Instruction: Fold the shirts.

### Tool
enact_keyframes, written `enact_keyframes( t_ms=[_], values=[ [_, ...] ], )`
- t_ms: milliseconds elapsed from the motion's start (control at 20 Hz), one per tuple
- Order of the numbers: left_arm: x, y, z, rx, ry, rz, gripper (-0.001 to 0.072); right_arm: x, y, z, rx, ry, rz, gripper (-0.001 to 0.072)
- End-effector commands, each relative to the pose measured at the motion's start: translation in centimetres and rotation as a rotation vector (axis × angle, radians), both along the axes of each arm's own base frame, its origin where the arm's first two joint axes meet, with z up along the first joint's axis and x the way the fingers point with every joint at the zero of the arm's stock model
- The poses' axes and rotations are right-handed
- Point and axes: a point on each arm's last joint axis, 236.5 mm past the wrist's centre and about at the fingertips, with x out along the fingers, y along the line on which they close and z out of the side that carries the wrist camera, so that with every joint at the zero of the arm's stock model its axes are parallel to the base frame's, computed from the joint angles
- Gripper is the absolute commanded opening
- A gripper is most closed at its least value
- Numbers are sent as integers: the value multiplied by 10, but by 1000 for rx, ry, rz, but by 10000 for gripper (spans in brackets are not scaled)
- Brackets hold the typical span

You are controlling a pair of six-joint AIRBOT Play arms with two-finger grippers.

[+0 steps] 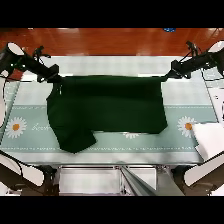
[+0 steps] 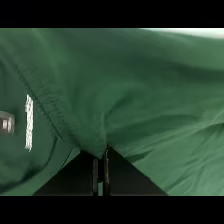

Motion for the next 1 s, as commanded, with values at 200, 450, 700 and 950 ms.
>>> enact_keyframes(
  t_ms=[200, 450, 700, 950],
  values=[
    [-44, 20, -17, 39, 162, -60, 22, -42, 1, -30, -17, 169, 53, 23],
    [-51, 13, -17, 32, 192, -86, 22, -42, -2, -35, -28, 167, 44, 23],
    [-56, 14, -17, 27, 212, -88, 22, -42, 12, -41, -20, 179, 65, 23],
    [-66, 20, -15, 16, 253, -90, 319, -51, 30, -44, -38, 231, 88, 272]
  ],
)
